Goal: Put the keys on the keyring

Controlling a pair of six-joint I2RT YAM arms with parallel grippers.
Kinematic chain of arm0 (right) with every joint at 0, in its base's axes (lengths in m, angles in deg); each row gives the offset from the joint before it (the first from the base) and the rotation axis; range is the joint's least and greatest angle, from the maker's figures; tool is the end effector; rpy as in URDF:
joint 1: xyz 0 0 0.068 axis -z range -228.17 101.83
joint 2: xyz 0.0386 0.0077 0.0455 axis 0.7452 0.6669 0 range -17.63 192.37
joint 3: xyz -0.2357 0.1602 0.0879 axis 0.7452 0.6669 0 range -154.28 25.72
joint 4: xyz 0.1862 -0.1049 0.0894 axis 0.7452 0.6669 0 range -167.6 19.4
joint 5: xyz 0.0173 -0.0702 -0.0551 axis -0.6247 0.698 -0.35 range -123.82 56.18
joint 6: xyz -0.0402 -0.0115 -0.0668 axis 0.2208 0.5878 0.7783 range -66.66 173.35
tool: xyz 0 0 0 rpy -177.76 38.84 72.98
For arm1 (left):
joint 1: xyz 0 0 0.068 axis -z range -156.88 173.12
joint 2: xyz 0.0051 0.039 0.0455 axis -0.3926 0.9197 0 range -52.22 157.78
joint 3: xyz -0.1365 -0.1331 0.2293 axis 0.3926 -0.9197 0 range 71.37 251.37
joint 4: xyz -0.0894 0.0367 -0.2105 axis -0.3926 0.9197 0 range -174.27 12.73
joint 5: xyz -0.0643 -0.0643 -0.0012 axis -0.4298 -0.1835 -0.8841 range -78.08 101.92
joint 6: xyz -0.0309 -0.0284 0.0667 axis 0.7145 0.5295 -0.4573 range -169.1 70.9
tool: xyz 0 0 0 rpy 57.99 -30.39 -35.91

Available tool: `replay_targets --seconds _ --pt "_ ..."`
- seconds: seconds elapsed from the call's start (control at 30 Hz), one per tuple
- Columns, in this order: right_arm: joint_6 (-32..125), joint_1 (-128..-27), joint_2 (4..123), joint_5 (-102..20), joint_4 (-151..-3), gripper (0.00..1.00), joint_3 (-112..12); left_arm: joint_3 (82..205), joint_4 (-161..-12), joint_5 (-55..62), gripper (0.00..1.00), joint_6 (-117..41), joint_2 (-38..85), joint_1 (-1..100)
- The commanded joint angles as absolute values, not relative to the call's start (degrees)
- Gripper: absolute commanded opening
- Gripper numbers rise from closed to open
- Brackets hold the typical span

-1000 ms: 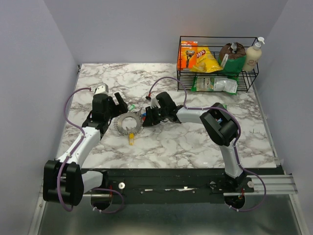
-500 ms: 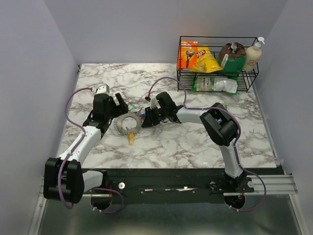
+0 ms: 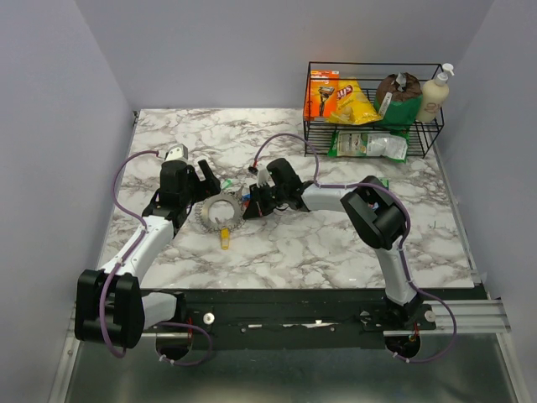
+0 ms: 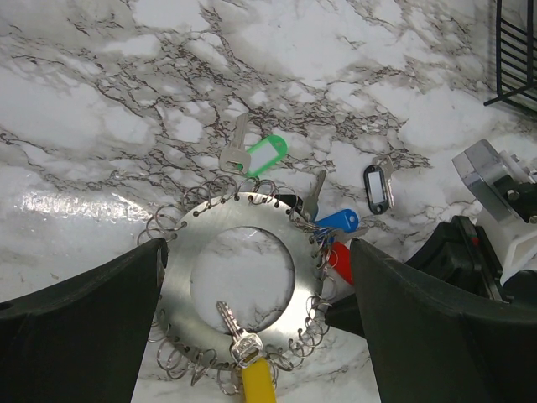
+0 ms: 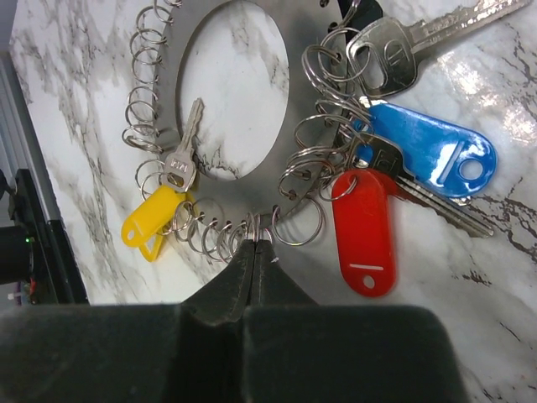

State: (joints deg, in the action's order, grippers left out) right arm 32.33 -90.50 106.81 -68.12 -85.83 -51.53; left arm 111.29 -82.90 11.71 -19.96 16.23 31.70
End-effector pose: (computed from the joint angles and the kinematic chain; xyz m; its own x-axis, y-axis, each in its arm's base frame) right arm 0.3247 0.3472 0.1558 -0.7497 -0.2821 -0.5987 -0.6549 0.4465 0.6097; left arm 0.2490 -0.0379 0.2638 -0.5047 -0.4163 -0.7563 -0.1070 0.8994 -0.4237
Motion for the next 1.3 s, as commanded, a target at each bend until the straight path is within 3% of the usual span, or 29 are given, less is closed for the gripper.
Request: replay_targets --seconds 0.0,0.9,1.1,1.27 --pt "32.78 -90.98 107.17 -70.38 -88.58 0.01 -51.45 111.36 -84.01 10.86 0.99 -20.54 16.07 31.29" --pt "37.35 -90.98 97.42 -70.03 -92.63 0.01 -38.97 108.73 -84.01 10.69 0.99 -20.37 13.0 31.29" --pt "37.08 -90.89 95.84 -70.99 -94.12 0.08 -35.01 107.94 -85.15 10.6 0.99 -20.28 12.91 31.29" --pt "38.31 -90.98 95.04 -72.57 -93.77 0.22 -34.65 107.23 -85.59 10.42 0.99 -20.1 12.73 31.29"
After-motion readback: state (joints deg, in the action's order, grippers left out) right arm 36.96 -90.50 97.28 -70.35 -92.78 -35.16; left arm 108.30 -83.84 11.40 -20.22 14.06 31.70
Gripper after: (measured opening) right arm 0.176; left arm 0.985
